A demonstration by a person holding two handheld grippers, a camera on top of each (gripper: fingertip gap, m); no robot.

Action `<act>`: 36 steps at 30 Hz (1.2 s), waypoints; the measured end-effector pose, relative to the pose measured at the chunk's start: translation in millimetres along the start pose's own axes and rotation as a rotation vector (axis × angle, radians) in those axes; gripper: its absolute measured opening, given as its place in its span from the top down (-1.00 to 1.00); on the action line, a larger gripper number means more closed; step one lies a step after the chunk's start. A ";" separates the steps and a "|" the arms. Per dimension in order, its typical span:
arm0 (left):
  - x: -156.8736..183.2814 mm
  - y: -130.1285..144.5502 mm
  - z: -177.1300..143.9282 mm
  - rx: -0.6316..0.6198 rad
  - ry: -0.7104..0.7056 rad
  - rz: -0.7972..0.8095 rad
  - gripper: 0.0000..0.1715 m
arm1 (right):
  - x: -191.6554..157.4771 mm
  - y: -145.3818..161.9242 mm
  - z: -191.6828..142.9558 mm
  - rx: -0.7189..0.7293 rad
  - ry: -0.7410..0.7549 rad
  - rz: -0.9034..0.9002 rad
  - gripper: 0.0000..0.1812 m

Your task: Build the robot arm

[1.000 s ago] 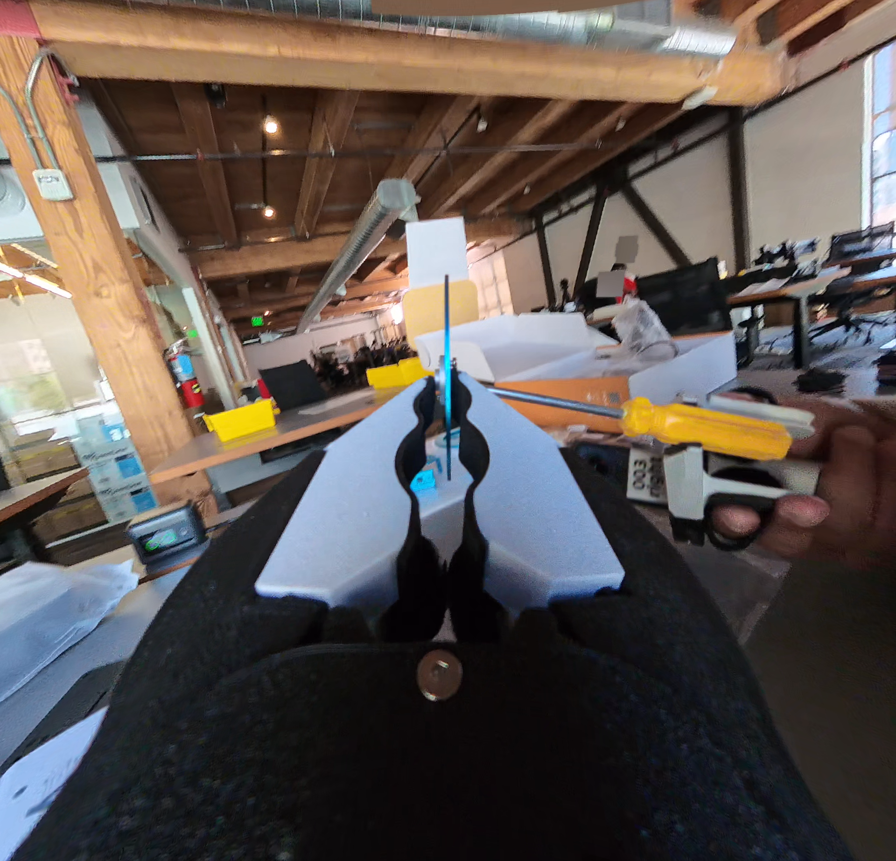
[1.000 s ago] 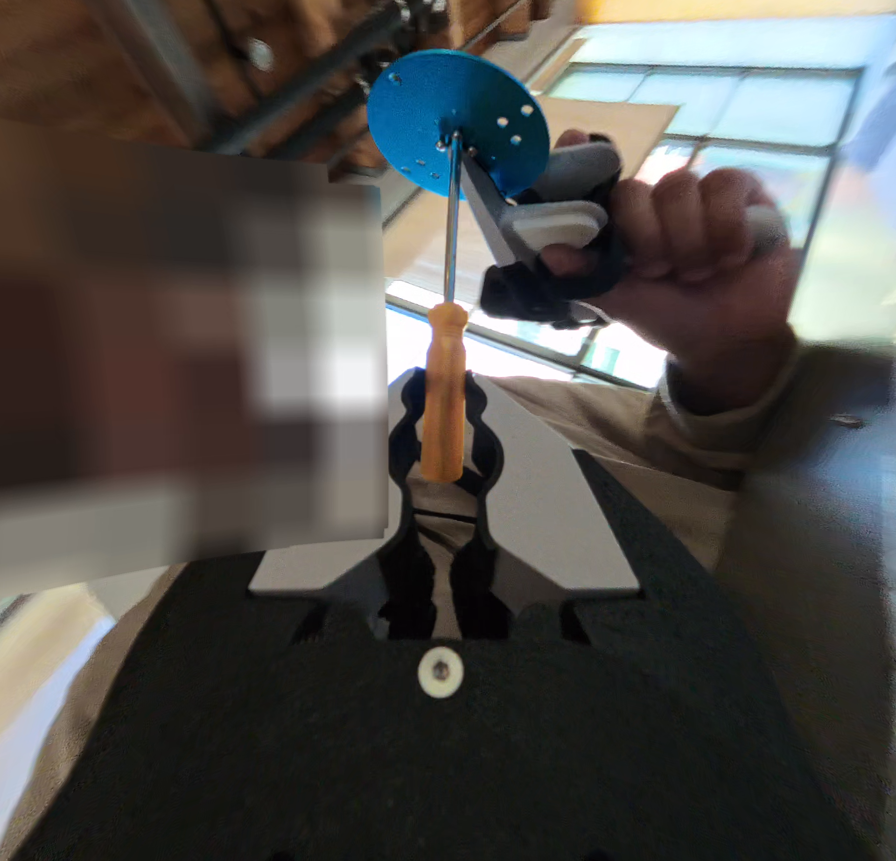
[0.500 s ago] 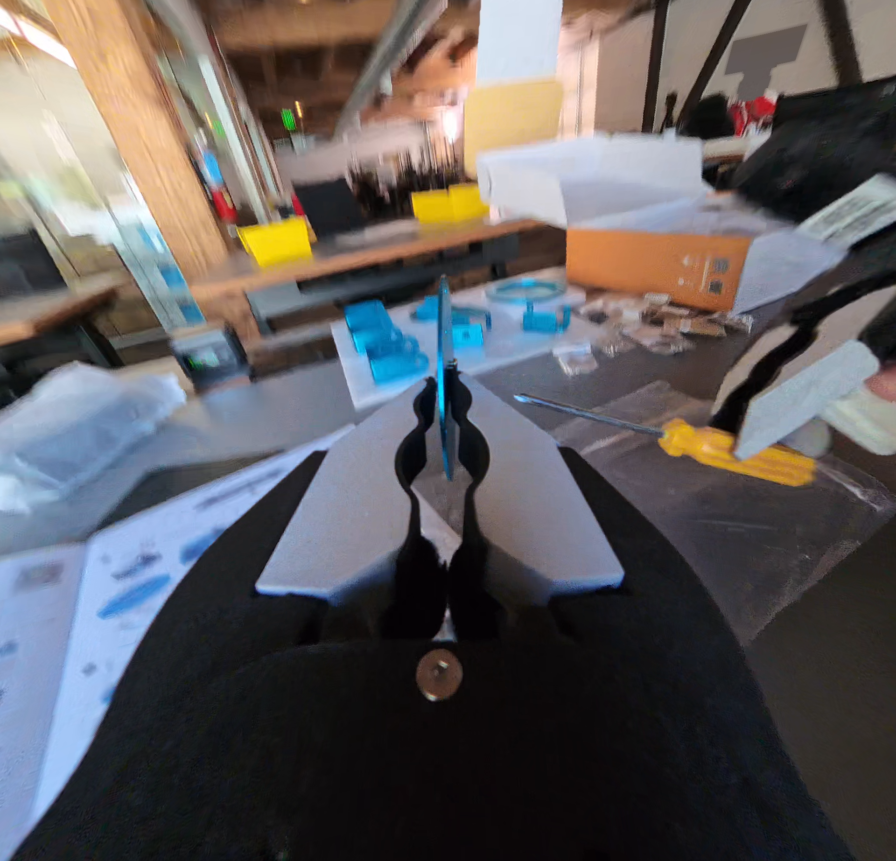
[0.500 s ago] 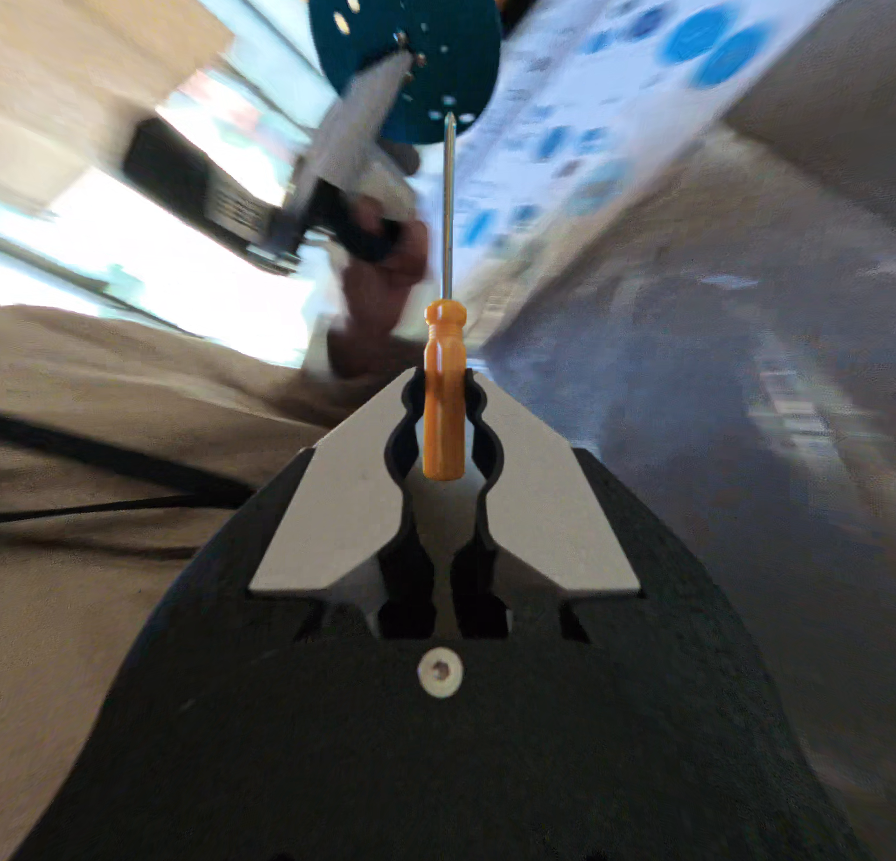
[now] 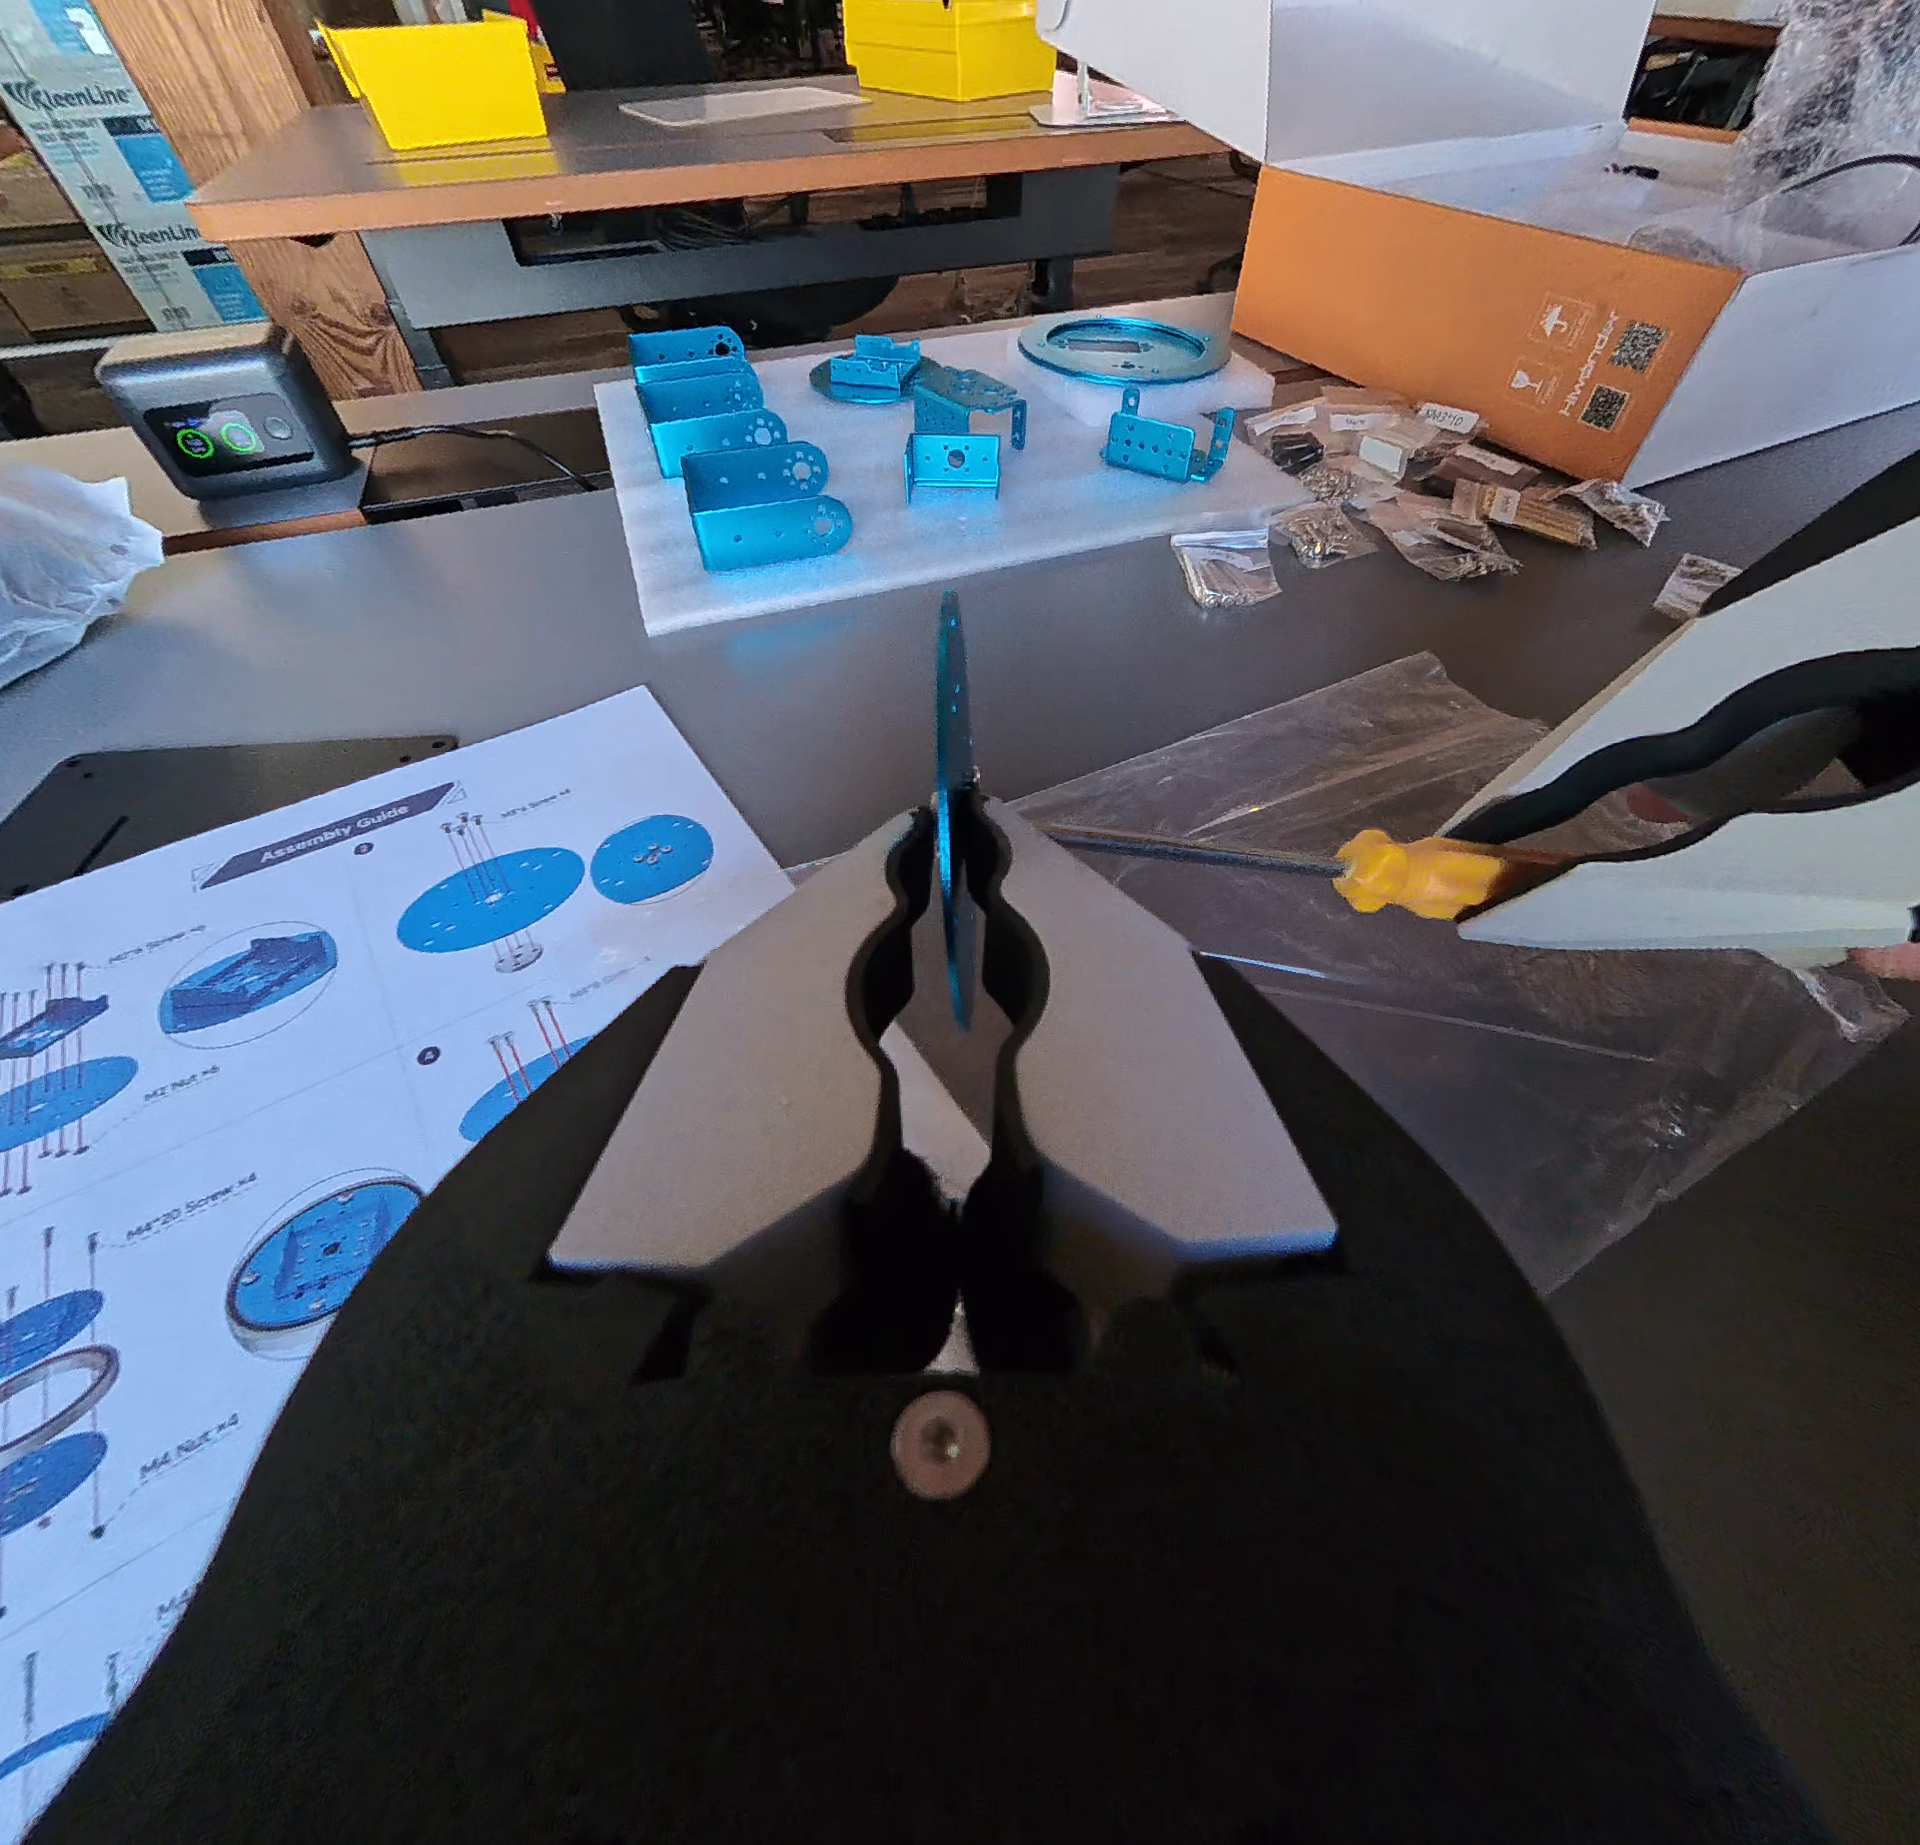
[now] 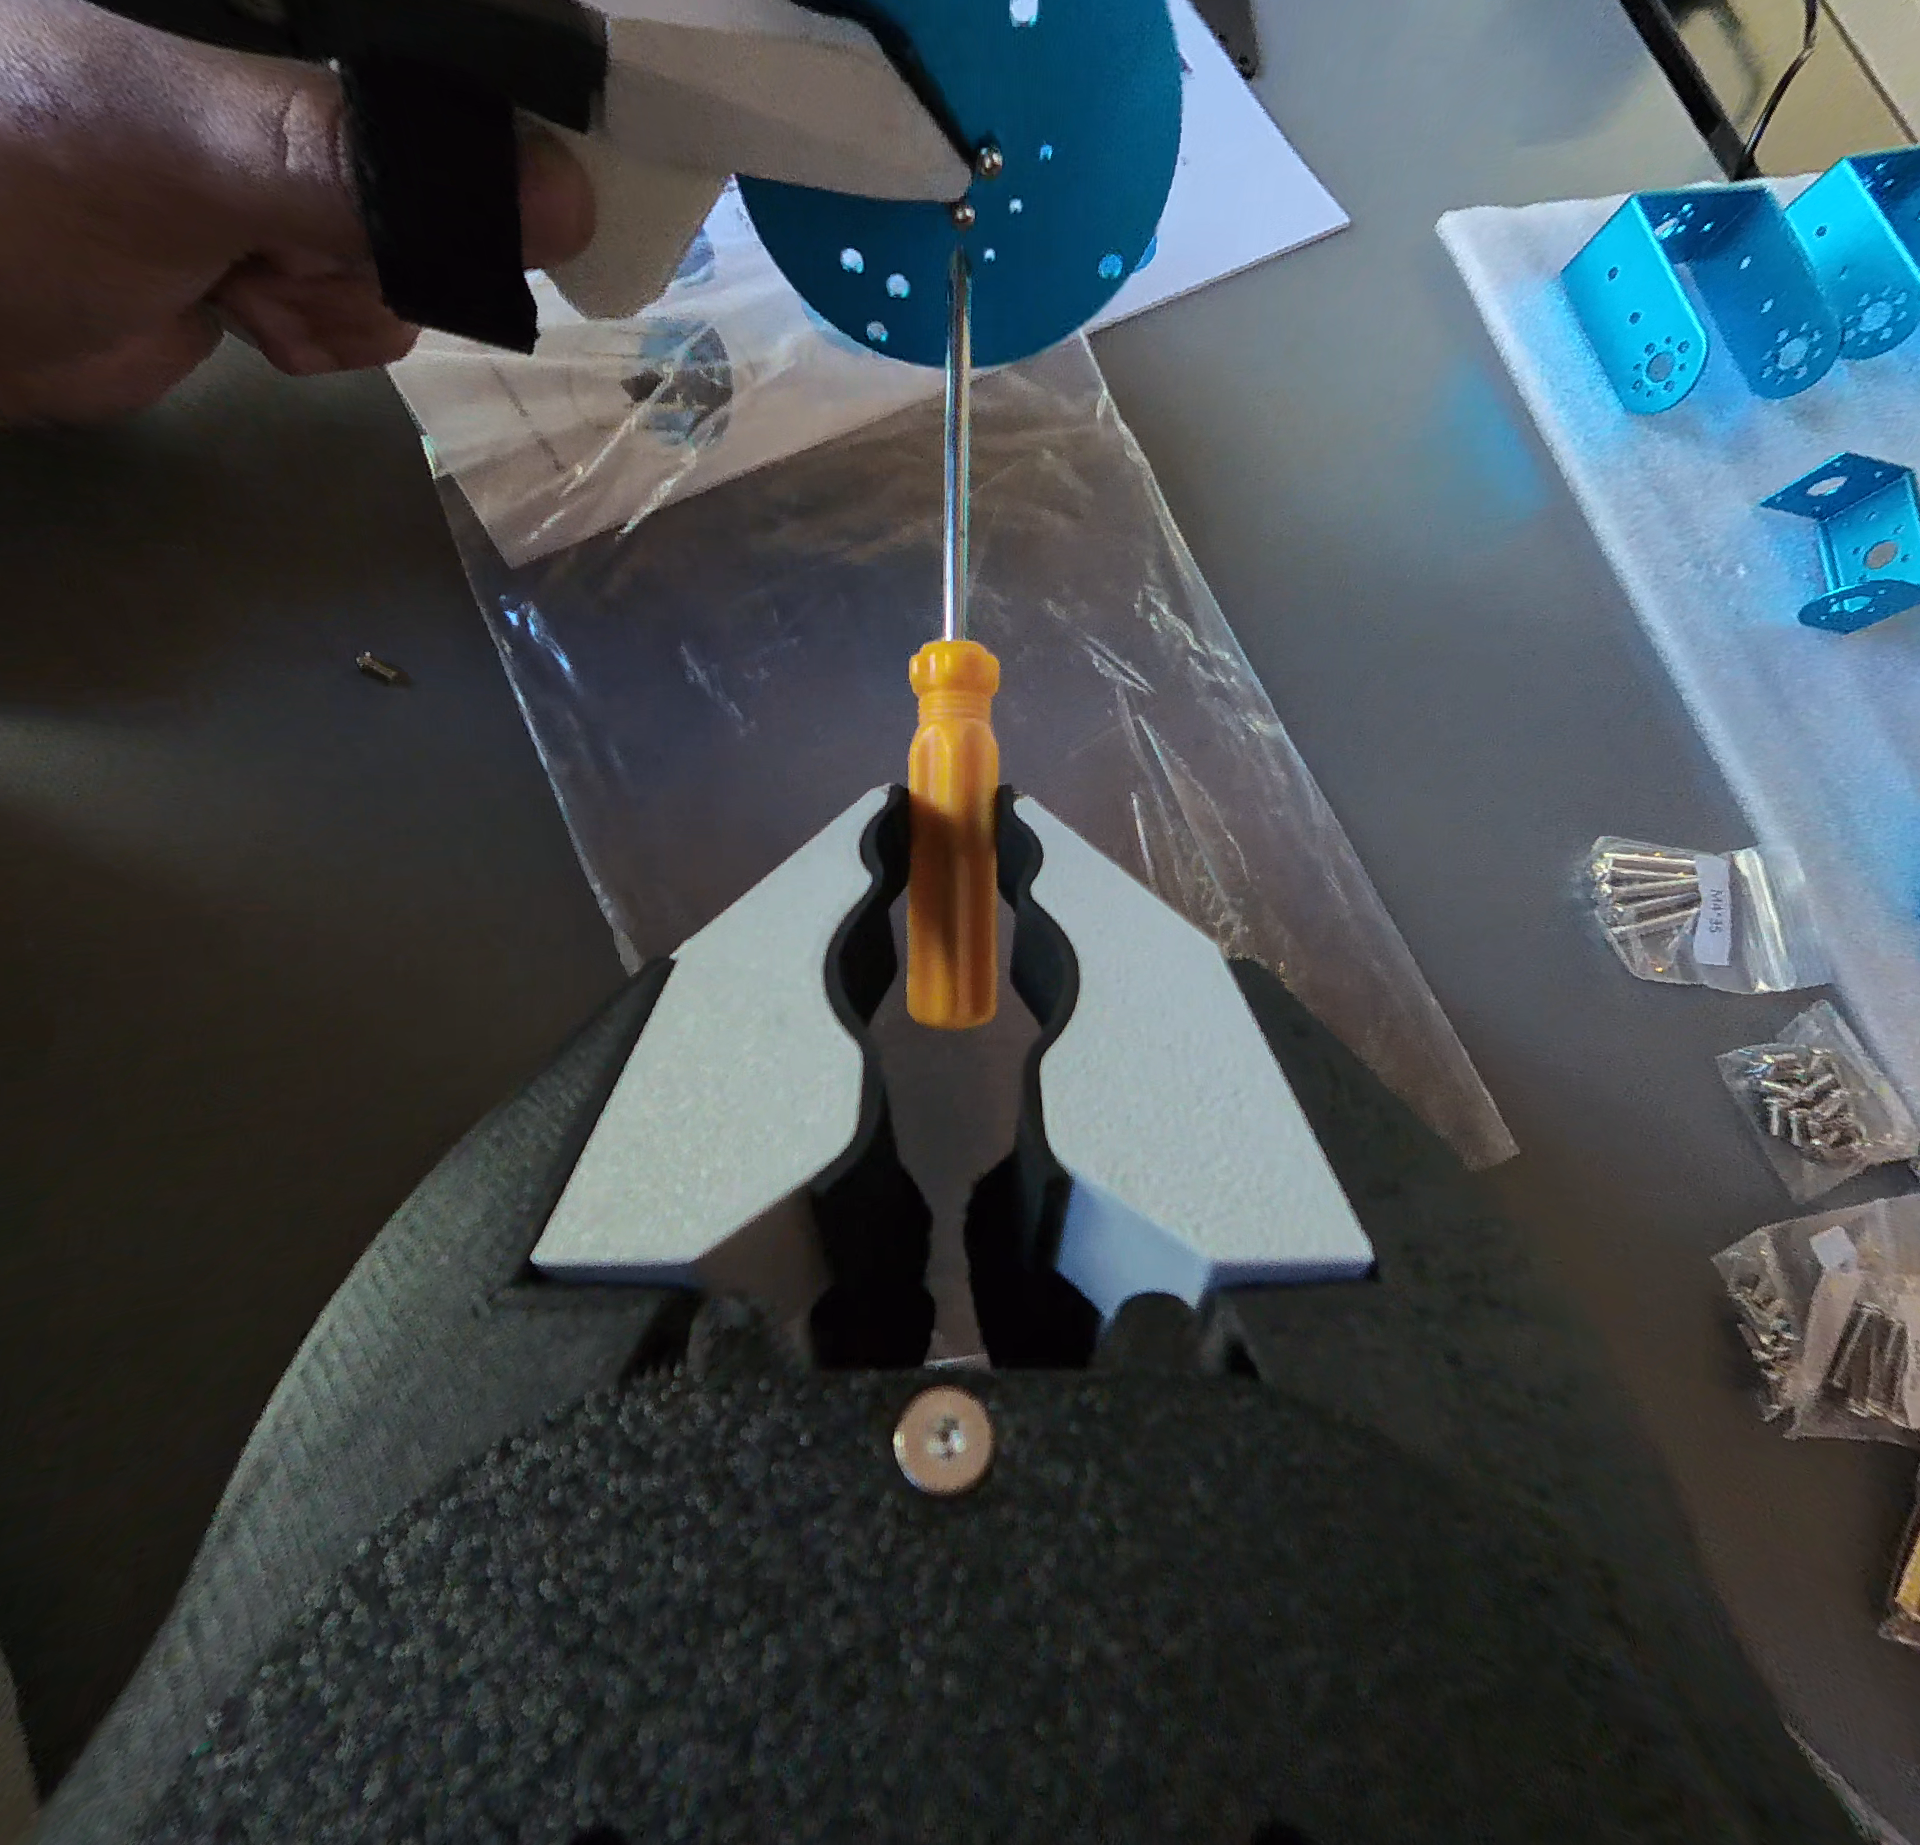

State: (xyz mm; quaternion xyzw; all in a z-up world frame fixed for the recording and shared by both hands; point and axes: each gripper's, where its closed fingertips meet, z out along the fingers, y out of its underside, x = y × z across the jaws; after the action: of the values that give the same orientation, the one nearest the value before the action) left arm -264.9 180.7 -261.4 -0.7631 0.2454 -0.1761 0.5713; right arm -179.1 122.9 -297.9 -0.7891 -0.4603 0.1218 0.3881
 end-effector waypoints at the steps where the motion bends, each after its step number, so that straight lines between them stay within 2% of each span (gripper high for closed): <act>1: 0.7 -0.9 -0.2 0.005 0.001 0.003 0.94 | 0.5 0.9 0.3 -0.004 0.000 0.001 0.83; 24: 9.3 -2.5 2.0 0.013 0.011 0.079 0.93 | -0.1 1.5 -0.6 0.002 -0.035 0.042 0.83; 28: 14.3 -19.7 -7.9 0.114 0.000 0.170 0.93 | -18.4 -6.1 -5.8 0.067 -0.304 0.283 0.83; 33: 33.3 -47.5 -30.0 0.305 -0.031 0.425 0.93 | -40.2 -16.7 -23.9 0.126 -0.684 0.511 0.84; 36: 42.7 -65.6 -49.5 0.439 -0.003 0.457 0.93 | -54.5 -28.3 -38.8 0.171 -0.925 0.640 0.83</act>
State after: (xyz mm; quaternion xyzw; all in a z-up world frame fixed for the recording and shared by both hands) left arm -245.7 132.1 -184.9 -0.5471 0.3657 -0.0907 0.7475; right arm -205.4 66.4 -260.5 -0.7194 -0.3090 0.6031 0.1524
